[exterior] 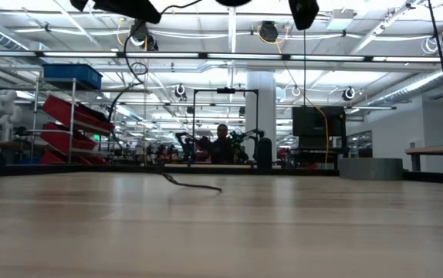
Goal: Coil cords
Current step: Coil the black wire onto the spool
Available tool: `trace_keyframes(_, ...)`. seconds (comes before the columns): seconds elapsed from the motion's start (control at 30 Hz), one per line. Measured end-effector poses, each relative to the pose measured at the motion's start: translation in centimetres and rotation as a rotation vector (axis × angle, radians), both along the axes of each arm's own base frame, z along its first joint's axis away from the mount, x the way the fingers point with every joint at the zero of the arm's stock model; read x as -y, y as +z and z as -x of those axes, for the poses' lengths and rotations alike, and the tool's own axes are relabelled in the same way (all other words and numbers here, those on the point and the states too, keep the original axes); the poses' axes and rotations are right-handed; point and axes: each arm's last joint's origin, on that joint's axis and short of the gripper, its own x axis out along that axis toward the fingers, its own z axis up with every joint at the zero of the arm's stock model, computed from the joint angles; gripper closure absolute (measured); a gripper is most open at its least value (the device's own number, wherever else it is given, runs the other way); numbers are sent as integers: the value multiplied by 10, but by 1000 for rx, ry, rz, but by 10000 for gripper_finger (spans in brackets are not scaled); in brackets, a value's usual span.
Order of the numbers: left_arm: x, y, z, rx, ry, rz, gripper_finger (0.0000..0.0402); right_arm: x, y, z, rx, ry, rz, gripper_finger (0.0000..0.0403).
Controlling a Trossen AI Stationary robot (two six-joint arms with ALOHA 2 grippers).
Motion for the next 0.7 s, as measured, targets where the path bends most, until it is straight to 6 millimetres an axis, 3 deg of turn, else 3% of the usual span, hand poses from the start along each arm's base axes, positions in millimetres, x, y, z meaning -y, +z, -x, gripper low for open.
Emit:
trace_keyframes(0.3,-7,30,11,76,-10,42,401,-3,-6,2,-51,-15,39,403)
trace_keyframes(0.53,-8,55,4,125,-40,126,401,-3,-13,-2,-79,-59,109,403)
trace_keyframes(0.7,-6,63,-1,173,-70,181,401,-2,-23,-9,-105,-159,175,403)
